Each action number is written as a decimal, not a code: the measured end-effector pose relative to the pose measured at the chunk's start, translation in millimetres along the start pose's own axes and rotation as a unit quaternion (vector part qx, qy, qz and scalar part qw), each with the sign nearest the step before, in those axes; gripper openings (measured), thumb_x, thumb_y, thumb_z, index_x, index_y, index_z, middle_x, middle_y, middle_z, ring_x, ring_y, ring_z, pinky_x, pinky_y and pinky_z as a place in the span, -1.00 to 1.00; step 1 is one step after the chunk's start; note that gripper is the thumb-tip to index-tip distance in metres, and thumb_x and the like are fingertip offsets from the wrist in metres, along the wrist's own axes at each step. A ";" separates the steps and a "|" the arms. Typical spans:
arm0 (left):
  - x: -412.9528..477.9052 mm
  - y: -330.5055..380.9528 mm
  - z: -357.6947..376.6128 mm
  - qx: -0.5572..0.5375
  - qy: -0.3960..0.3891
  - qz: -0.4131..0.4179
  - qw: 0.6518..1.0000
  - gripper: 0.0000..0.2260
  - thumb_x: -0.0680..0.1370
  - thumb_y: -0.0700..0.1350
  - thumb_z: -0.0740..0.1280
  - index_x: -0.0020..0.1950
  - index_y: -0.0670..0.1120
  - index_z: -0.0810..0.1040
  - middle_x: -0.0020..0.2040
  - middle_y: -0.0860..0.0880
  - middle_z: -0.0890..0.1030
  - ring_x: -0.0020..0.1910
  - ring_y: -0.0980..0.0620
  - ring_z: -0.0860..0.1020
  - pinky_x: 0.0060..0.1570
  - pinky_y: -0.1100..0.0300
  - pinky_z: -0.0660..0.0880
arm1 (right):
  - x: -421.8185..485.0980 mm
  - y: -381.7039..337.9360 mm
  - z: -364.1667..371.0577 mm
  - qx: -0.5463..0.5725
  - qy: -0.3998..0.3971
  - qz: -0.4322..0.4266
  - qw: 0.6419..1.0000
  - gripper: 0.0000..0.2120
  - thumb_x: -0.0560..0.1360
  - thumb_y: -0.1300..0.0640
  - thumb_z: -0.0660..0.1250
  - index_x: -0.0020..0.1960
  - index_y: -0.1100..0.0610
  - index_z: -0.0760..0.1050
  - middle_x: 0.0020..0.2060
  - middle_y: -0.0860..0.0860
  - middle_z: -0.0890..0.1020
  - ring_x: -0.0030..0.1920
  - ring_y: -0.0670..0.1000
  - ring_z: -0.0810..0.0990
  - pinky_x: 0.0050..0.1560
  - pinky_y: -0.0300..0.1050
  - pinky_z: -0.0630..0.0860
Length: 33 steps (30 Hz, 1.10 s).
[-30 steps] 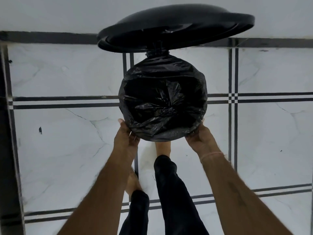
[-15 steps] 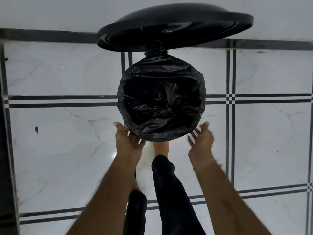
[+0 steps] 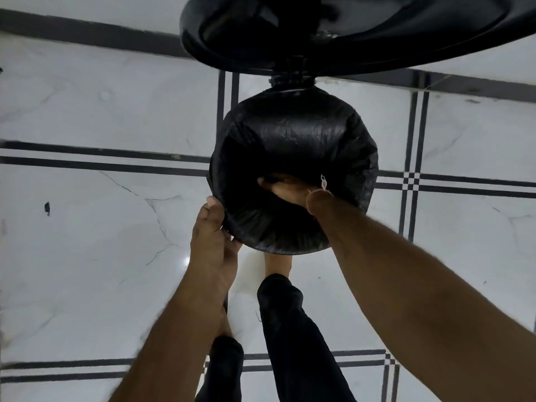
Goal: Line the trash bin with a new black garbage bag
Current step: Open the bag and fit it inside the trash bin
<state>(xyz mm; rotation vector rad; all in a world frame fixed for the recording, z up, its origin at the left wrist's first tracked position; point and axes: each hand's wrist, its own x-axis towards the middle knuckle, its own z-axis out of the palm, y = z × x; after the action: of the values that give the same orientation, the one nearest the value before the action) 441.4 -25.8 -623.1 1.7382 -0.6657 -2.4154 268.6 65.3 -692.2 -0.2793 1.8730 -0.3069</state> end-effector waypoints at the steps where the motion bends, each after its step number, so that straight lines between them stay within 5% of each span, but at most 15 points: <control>1: 1.9 -1.8 -2.1 -0.001 -0.003 0.004 1.000 -0.70 0.67 0.12 0.25 0.26 0.00 0.61 0.22 0.06 0.71 0.26 0.04 0.64 0.06 0.07 0.64 | 8.6 1.7 1.2 -0.031 0.010 0.006 0.999 -0.42 0.64 -0.31 0.15 0.60 -0.13 0.32 0.64 -0.03 0.27 0.63 0.12 0.21 0.62 -0.02 0.03; 6: -1.8 -0.5 0.0 0.004 0.001 0.011 1.000 -0.70 0.65 0.12 0.26 0.26 -0.02 0.60 0.22 0.03 0.71 0.27 0.02 0.65 0.15 0.02 0.63 | 1.9 7.2 0.1 0.024 0.019 0.024 0.999 -0.50 0.73 -0.09 0.12 0.62 0.06 0.29 0.62 0.06 0.31 0.62 0.12 0.25 0.58 -0.10 0.10; 9: -8.4 2.9 4.0 0.014 0.009 0.009 1.000 -0.69 0.66 0.12 0.25 0.25 -0.04 0.60 0.18 0.03 0.72 0.24 0.01 0.66 0.00 0.11 0.66 | -53.2 5.5 -4.1 0.003 0.199 -0.100 0.975 -0.63 0.66 -0.02 0.25 0.43 0.03 0.54 0.37 0.05 0.62 0.40 0.10 0.54 0.45 -0.05 0.41; 12: -13.9 7.5 8.0 0.017 0.021 0.008 1.000 -0.69 0.66 0.14 0.25 0.23 -0.03 0.60 0.19 0.01 0.71 0.25 -0.01 0.65 -0.03 0.12 0.65 | -107.2 -9.2 -10.5 -0.010 0.334 -0.245 0.910 -0.67 0.59 -0.13 0.31 0.30 -0.07 0.59 0.23 -0.10 0.63 0.27 0.02 0.55 0.29 -0.09 0.48; 14: -14.8 8.0 9.9 0.021 0.027 0.005 0.999 -0.69 0.67 0.13 0.24 0.24 -0.03 0.61 0.22 0.01 0.70 0.25 0.00 0.65 0.02 0.10 0.64 | -102.6 -29.8 -24.3 -0.016 0.279 -0.262 0.924 -0.63 0.54 -0.25 0.30 0.31 -0.20 0.54 0.28 -0.14 0.56 0.32 0.06 0.50 0.35 0.01 0.43; 17: -12.3 6.9 9.1 0.022 0.029 0.011 0.999 -0.70 0.67 0.11 0.23 0.22 -0.04 0.61 0.15 0.03 0.72 0.21 0.02 0.66 -0.06 0.17 0.64 | -49.7 -54.8 -43.1 -0.069 0.192 -0.170 0.964 -0.48 0.44 -0.44 0.21 0.35 -0.32 0.45 0.40 -0.10 0.51 0.42 0.14 0.44 0.42 0.20 0.40; 19: -9.4 5.1 7.9 0.018 0.025 0.016 0.999 -0.72 0.63 0.10 0.26 0.19 -0.04 0.62 0.10 0.04 0.73 0.16 0.03 0.68 -0.08 0.18 0.64 | -7.8 -55.1 -49.2 -0.074 0.150 -0.101 0.981 -0.31 0.34 -0.55 0.14 0.40 -0.31 0.45 0.45 -0.08 0.53 0.46 0.14 0.47 0.47 0.16 0.39; 21: -6.6 3.2 6.5 0.007 0.023 0.022 0.999 -0.64 0.52 0.13 0.32 0.20 -0.04 0.62 0.10 0.04 0.74 0.12 0.06 0.69 -0.11 0.20 0.66 | 29.5 -48.1 -47.4 -0.061 0.116 -0.041 0.990 -0.22 0.33 -0.53 0.15 0.45 -0.22 0.48 0.49 -0.04 0.51 0.48 0.15 0.46 0.50 0.09 0.37; 24: -5.9 1.9 5.4 0.003 0.016 0.032 0.999 -0.50 0.42 0.16 0.34 0.27 -0.06 0.60 0.15 0.02 0.73 0.12 0.08 0.70 -0.10 0.21 0.66 | 53.0 -38.2 -40.7 -0.083 0.088 0.006 0.993 -0.40 0.59 -0.27 0.18 0.55 -0.03 0.41 0.56 0.08 0.41 0.55 0.20 0.36 0.57 0.06 0.26; 28: -10.1 3.5 6.3 0.013 0.011 0.035 0.999 -0.50 0.43 0.18 0.33 0.25 -0.10 0.58 0.13 -0.01 0.71 0.15 0.02 0.67 -0.12 0.20 0.65 | -5.5 -42.3 -40.9 -0.008 0.194 -0.079 0.978 -0.58 0.69 0.03 0.21 0.49 0.14 0.48 0.46 0.19 0.52 0.49 0.22 0.44 0.48 -0.04 0.31; 30: -14.4 6.5 9.0 0.024 0.012 0.028 0.999 -0.49 0.45 0.20 0.32 0.25 -0.10 0.58 0.16 -0.04 0.69 0.20 -0.02 0.64 -0.03 0.12 0.64 | -65.5 -39.8 -30.1 0.000 0.284 -0.159 0.945 -0.62 0.65 -0.05 0.23 0.43 0.01 0.51 0.37 0.10 0.58 0.39 0.17 0.50 0.40 0.00 0.40; 33: -16.3 9.1 10.1 0.038 0.016 0.023 0.999 -0.59 0.56 0.19 0.28 0.21 -0.08 0.59 0.19 -0.07 0.69 0.24 -0.06 0.63 0.17 -0.01 0.61 | -120.9 -32.4 -4.6 -0.014 0.167 -0.157 0.973 -0.63 0.58 -0.27 0.18 0.32 -0.20 0.48 0.28 -0.06 0.58 0.29 0.06 0.56 0.31 0.06 0.49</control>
<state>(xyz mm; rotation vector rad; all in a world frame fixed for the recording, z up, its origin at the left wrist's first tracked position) 436.2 -25.8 -602.6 1.7632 -0.7946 -2.3566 303.2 76.4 -572.3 -0.5743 2.1659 -0.5708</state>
